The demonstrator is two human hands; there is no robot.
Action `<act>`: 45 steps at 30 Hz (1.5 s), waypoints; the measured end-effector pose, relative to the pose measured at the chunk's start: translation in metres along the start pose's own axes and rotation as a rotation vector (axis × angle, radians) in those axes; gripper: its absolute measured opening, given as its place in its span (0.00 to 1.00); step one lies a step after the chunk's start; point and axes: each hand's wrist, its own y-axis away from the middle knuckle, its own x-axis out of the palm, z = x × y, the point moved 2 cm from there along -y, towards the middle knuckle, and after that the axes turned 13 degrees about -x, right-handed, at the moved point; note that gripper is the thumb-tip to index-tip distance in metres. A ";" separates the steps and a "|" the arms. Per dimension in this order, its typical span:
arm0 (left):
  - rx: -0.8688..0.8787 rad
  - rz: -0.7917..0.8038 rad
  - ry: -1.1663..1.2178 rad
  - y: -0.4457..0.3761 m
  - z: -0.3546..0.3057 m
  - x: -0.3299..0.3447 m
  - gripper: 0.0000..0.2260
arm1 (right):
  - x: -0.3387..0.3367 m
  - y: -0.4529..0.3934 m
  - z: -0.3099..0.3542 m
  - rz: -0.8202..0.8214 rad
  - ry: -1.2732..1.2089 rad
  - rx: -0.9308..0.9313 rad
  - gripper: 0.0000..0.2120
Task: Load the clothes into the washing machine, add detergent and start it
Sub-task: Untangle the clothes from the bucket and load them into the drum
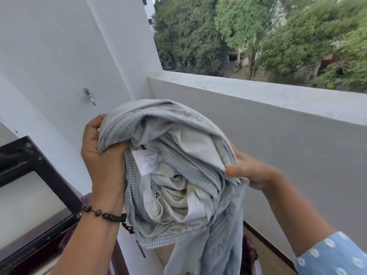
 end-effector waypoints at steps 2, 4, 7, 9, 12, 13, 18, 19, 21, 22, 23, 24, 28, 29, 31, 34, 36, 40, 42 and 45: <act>-0.029 -0.069 0.081 -0.001 0.001 -0.001 0.18 | 0.006 0.002 -0.005 -0.013 -0.102 0.018 0.63; -0.035 -0.119 0.153 -0.003 0.002 -0.001 0.18 | 0.014 0.003 -0.006 -0.051 -0.100 0.030 0.57; -0.053 -0.128 0.224 0.000 0.009 0.001 0.18 | 0.023 -0.007 -0.005 -0.294 0.012 -0.038 0.47; -0.120 -0.093 0.209 0.003 0.020 -0.001 0.19 | 0.020 -0.011 0.001 -0.519 0.031 -0.144 0.40; -0.301 0.118 0.130 0.006 0.039 -0.010 0.30 | 0.007 -0.011 0.016 -0.654 0.080 -0.306 0.33; -0.358 0.223 0.088 0.007 0.041 -0.015 0.39 | 0.004 -0.010 0.023 -0.666 0.096 -0.358 0.31; -0.449 0.616 -0.165 0.018 0.026 -0.033 0.60 | 0.002 -0.007 0.061 -0.651 0.387 -0.516 0.28; -0.406 0.656 -0.296 0.017 0.020 -0.032 0.62 | 0.005 -0.008 0.067 -0.635 0.490 -0.534 0.27; -0.242 0.704 -0.636 0.015 0.012 -0.021 0.64 | 0.016 -0.010 0.075 -0.570 0.672 -0.552 0.26; -0.138 0.707 -0.788 0.014 0.012 -0.012 0.64 | 0.023 -0.011 0.078 -0.527 0.744 -0.558 0.27; -0.046 0.689 -0.890 0.015 0.013 -0.001 0.65 | 0.031 -0.011 0.080 -0.483 0.802 -0.572 0.28; 0.025 0.655 -0.921 0.016 0.015 0.010 0.64 | 0.039 -0.011 0.081 -0.442 0.845 -0.588 0.28; 0.194 0.472 -0.676 0.024 0.023 0.024 0.41 | 0.051 -0.009 0.090 -0.356 0.883 -0.580 0.32; 0.234 0.434 -0.624 0.026 0.024 0.024 0.35 | 0.051 -0.007 0.092 -0.325 0.889 -0.551 0.34; 0.259 0.363 -0.528 0.029 0.024 0.026 0.26 | 0.050 -0.004 0.096 -0.251 0.933 -0.483 0.39; 0.227 0.264 -0.401 0.030 0.024 0.027 0.19 | 0.046 0.003 0.103 -0.160 0.979 -0.392 0.48; 0.205 0.196 -0.339 0.025 0.023 0.023 0.16 | 0.034 0.009 0.104 -0.131 0.944 -0.333 0.55; 0.117 0.047 -0.172 0.010 0.022 0.009 0.19 | -0.001 0.027 0.087 -0.183 0.654 -0.168 0.60; -0.022 -0.043 -0.014 0.005 0.027 0.003 0.23 | -0.008 0.032 0.071 -0.190 0.423 -0.158 0.62; -0.255 -0.102 0.236 0.010 0.037 0.004 0.37 | -0.001 0.030 0.045 -0.195 0.116 -0.133 0.58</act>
